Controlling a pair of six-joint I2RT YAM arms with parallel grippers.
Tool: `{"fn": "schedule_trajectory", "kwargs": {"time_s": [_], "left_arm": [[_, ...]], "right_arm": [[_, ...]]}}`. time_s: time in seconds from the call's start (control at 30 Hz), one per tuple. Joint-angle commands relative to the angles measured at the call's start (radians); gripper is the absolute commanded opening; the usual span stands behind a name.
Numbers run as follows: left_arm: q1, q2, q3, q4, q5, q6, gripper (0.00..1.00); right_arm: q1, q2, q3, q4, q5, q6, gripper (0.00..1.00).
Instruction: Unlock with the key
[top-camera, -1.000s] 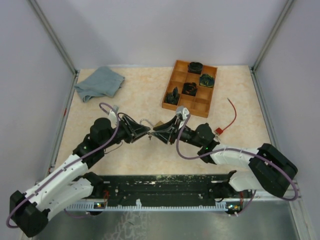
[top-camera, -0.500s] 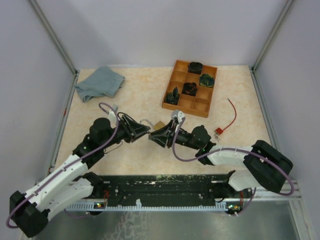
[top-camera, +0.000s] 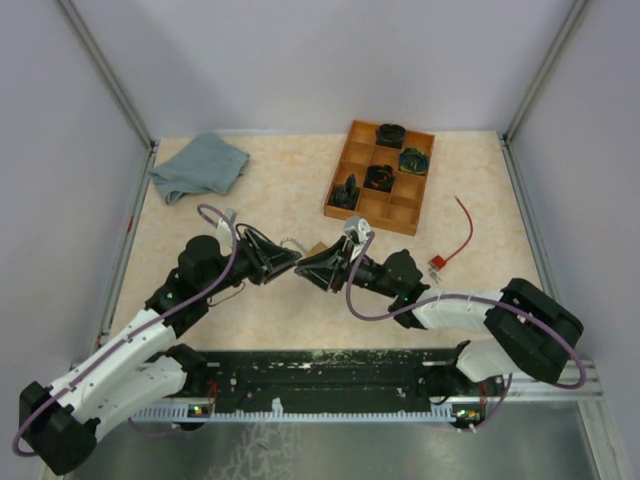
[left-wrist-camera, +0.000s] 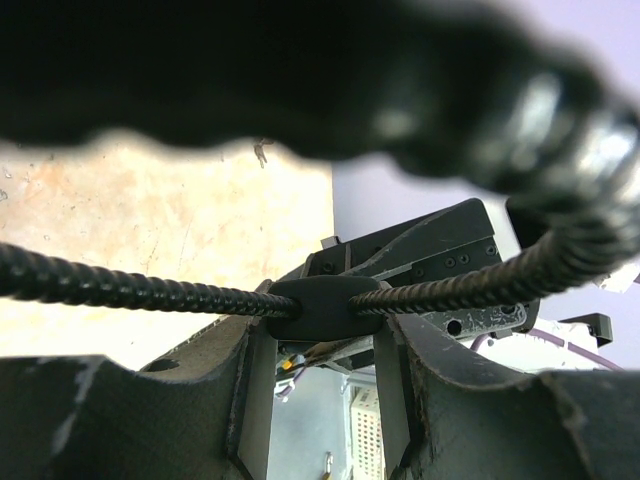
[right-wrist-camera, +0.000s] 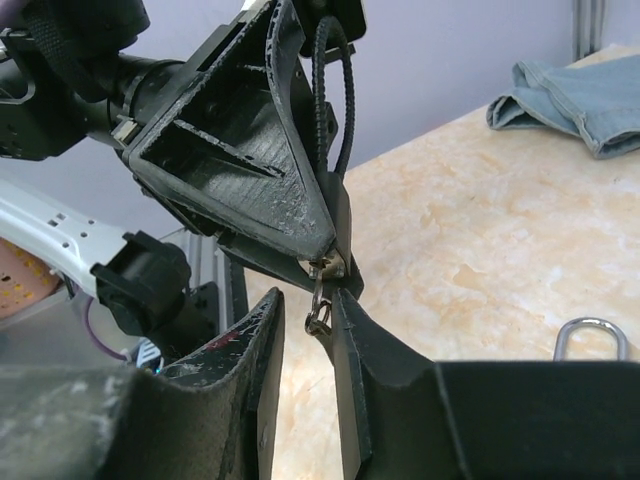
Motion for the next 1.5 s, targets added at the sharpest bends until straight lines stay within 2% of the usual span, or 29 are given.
{"fn": "schedule_trajectory", "kwargs": {"time_s": [0.0,0.2,0.3,0.47,0.6,0.67,0.73,0.87,0.93,1.0,1.1,1.17,1.23,1.3,1.47], "left_arm": [[0.003,-0.003,0.000,0.057,0.014,-0.003,0.00],[0.002,-0.003,0.000,0.041,0.014,-0.002,0.00],[0.003,0.004,0.010,0.010,0.014,-0.003,0.00],[0.001,0.044,0.024,-0.052,0.051,-0.026,0.00],[0.000,0.089,0.015,-0.035,0.110,-0.048,0.00],[-0.006,0.096,0.003,-0.015,0.123,-0.058,0.00],[-0.021,0.097,-0.002,-0.011,0.125,-0.060,0.00],[-0.047,0.090,-0.023,0.011,0.136,-0.069,0.00],[-0.060,0.094,-0.031,0.021,0.146,-0.073,0.00],[-0.071,0.098,-0.035,0.022,0.150,-0.077,0.00],[-0.081,0.108,-0.041,0.020,0.145,-0.084,0.00],[-0.082,0.118,-0.045,0.023,0.146,-0.085,0.00],[-0.085,0.131,-0.052,0.047,0.162,-0.090,0.00],[-0.095,0.148,-0.057,0.073,0.179,-0.098,0.00],[-0.122,0.147,-0.048,0.082,0.177,-0.086,0.00]], "right_arm": [[0.008,0.005,0.042,0.081,0.019,0.014,0.25],[0.011,0.007,0.049,0.059,0.033,-0.021,0.00],[0.023,-0.015,0.067,-0.032,0.057,-0.120,0.00],[0.098,-0.061,0.120,-0.262,0.192,-0.414,0.00],[0.140,-0.059,0.162,-0.308,0.270,-0.562,0.00],[0.135,-0.055,0.165,-0.261,0.235,-0.540,0.00],[0.093,-0.051,0.163,-0.173,0.132,-0.433,0.00],[-0.012,-0.009,0.130,0.155,-0.017,-0.135,0.00],[-0.022,0.008,0.147,0.201,-0.047,-0.128,0.00],[-0.010,0.010,0.186,0.099,-0.054,-0.206,0.00],[0.089,-0.013,0.246,-0.207,0.079,-0.529,0.00],[0.125,-0.009,0.287,-0.316,0.120,-0.647,0.00],[0.109,-0.017,0.259,-0.211,0.063,-0.596,0.00],[0.041,-0.014,0.221,-0.027,-0.054,-0.402,0.00],[-0.123,0.027,0.148,0.383,-0.131,-0.013,0.00]]}}
